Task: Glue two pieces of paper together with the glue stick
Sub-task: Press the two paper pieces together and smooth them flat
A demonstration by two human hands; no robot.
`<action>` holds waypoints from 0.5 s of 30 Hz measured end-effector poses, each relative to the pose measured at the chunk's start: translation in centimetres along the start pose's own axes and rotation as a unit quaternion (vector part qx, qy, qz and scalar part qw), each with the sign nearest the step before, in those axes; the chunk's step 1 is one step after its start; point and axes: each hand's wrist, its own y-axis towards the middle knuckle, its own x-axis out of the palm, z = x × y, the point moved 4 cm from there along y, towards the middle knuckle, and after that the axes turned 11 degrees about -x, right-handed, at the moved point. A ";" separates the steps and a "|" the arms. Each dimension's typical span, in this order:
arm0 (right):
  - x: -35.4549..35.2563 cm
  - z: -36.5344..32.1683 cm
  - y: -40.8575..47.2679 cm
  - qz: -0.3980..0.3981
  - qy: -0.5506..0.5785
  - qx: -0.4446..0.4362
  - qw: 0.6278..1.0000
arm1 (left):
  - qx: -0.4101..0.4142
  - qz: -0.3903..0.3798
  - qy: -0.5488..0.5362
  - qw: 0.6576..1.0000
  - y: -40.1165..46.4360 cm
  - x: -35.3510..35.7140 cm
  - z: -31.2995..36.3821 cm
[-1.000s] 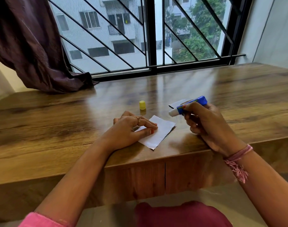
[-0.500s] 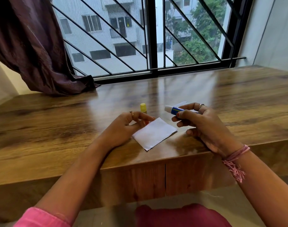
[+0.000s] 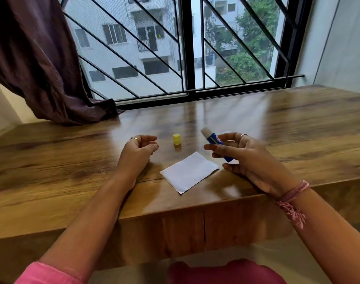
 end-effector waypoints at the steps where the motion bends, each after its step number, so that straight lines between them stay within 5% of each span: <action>1: 0.1 -0.2 0.3 -0.016 -0.012 -0.002 1.000 | -0.001 0.006 0.001 1.000 0.1 -0.1 0.0; 15: 4.6 -1.6 9.0 -0.111 -0.160 -0.055 0.979 | -0.003 0.029 0.034 0.999 0.1 -0.3 -0.1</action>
